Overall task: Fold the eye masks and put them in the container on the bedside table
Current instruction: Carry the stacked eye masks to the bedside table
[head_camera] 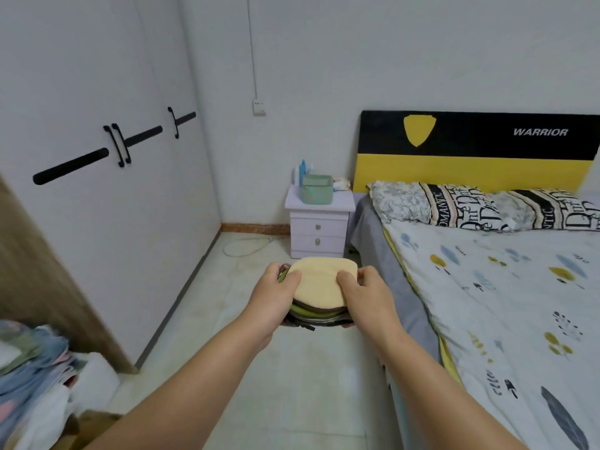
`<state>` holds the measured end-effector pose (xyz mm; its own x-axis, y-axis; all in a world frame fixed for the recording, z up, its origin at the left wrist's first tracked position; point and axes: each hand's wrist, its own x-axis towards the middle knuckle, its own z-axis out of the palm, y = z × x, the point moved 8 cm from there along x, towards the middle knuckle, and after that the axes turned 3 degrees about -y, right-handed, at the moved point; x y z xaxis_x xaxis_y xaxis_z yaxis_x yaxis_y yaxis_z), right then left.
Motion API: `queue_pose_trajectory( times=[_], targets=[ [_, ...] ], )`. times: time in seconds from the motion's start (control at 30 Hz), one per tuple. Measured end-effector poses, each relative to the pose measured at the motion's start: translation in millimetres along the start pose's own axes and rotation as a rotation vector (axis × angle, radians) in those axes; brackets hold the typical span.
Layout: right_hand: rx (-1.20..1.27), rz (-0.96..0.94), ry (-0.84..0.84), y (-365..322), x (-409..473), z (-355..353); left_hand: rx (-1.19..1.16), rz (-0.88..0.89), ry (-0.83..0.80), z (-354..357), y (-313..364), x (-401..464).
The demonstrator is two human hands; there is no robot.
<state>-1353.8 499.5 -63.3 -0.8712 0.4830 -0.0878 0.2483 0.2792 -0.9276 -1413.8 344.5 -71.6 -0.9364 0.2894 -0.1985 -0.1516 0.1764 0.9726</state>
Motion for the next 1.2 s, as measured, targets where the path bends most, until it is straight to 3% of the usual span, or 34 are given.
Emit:
queue_pose_trajectory(
  times=[0.33,1.2],
  targets=[
    [0.014,-0.007,0.027,-24.0,175.2,-9.1,-0.010,-0.003,-0.011,30.4,47.8,170.0],
    [0.056,0.079,0.154,-66.7,544.2,76.1,0.032,-0.003,-0.139,5.1,104.9,573.6]
  ],
)
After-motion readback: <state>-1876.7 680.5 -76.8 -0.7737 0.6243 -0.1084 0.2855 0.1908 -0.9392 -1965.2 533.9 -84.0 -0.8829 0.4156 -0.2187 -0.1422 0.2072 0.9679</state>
